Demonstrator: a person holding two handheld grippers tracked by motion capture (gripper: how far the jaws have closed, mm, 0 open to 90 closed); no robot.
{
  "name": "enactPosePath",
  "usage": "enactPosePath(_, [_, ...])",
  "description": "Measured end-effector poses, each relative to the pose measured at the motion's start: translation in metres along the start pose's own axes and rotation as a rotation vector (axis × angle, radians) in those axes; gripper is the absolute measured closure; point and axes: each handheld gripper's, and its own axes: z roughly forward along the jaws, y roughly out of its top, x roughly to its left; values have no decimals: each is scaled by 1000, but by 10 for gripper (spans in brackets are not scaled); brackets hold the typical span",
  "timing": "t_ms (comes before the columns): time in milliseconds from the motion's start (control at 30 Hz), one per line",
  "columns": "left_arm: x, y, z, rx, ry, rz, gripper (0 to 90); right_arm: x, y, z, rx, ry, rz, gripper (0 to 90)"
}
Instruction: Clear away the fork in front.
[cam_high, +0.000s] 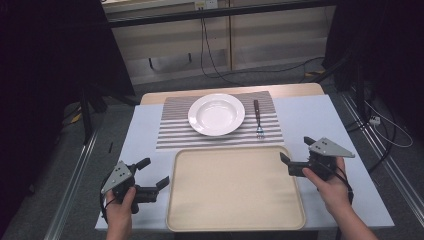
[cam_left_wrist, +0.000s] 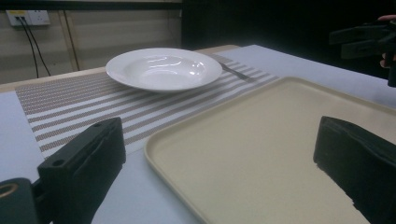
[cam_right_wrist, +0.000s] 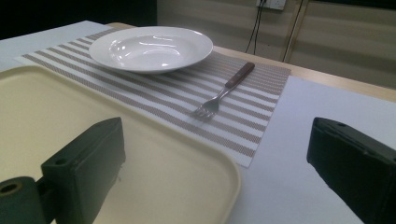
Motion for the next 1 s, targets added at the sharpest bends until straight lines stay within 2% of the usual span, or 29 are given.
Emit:
enactPosePath(167, [0,0,1,1,-3,-1,25,-3,7,14,-12,3,45,45])
enactPosePath(400, [-1,0,2,4,-13,-1,26,-4,17,27,-9,-15,12,45])
enactPosePath(700, [-2,-1,2,15,-17,18,26,-9,26,45,5,-32,23,44])
enactPosePath(1000, [-2,-1,0,14,-18,17,26,-11,34,66,12,-34,20,43])
